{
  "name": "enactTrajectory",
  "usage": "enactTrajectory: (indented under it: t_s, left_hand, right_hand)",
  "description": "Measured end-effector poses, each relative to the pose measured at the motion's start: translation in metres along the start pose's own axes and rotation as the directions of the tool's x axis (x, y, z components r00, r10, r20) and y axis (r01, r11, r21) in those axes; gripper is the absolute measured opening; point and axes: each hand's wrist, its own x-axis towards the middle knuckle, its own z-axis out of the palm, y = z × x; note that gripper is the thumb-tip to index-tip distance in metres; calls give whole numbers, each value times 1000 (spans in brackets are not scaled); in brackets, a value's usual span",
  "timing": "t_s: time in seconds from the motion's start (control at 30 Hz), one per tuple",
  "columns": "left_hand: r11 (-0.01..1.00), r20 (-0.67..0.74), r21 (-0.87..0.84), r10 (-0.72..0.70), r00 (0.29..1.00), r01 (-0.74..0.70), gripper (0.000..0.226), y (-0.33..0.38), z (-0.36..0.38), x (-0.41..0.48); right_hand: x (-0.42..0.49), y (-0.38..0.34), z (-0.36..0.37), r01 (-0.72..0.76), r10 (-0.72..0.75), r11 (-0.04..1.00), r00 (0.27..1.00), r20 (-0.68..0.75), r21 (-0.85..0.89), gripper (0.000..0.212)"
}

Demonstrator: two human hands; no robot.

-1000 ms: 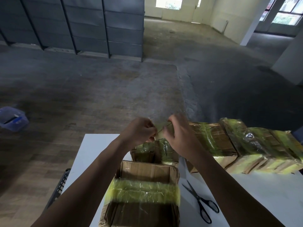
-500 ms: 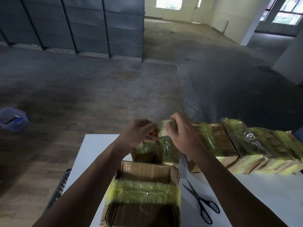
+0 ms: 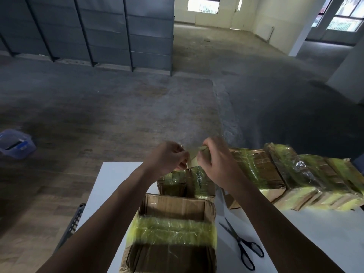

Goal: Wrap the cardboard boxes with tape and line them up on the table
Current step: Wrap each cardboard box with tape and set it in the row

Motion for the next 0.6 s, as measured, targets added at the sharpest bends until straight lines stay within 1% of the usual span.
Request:
enactTrajectory:
  t_s: [0.13, 0.27, 0.37, 0.43, 0.5, 0.57, 0.6]
  left_hand:
    - [1000, -30, -6, 12, 999, -13, 23, -1, 4, 0]
    - [996, -152, -13, 86, 985, -89, 19, 0, 10, -5]
    - [990, -217, -30, 125, 968, -134, 23, 0, 17, -9]
    - [987, -190, -80, 123, 974, -140, 24, -1, 17, -11]
    - [980, -113, -161, 99, 989, -117, 23, -2, 15, -13]
    - [956, -60, -288, 47, 997, -62, 22, -4, 13, -14]
    - [924, -44, -383, 2, 999, -18, 22, -4, 14, -15]
  right_hand:
    - [-1, 1, 0, -3, 3, 1000, 1000, -1, 10, 18]
    - [-1, -1, 0, -17, 18, 999, 1000, -9, 33, 18]
    - [-1, 0, 0, -37, 37, 997, 999, -5, 72, 17]
    - [-3, 2, -1, -63, 62, 993, 998, 6, 102, 16]
    - [-3, 4, -2, -87, 86, 989, 996, 13, 121, 17]
    - [-3, 5, -2, -90, 89, 988, 996, 10, 129, 19]
    - [-2, 5, -2, -86, 86, 988, 996, 8, 127, 18]
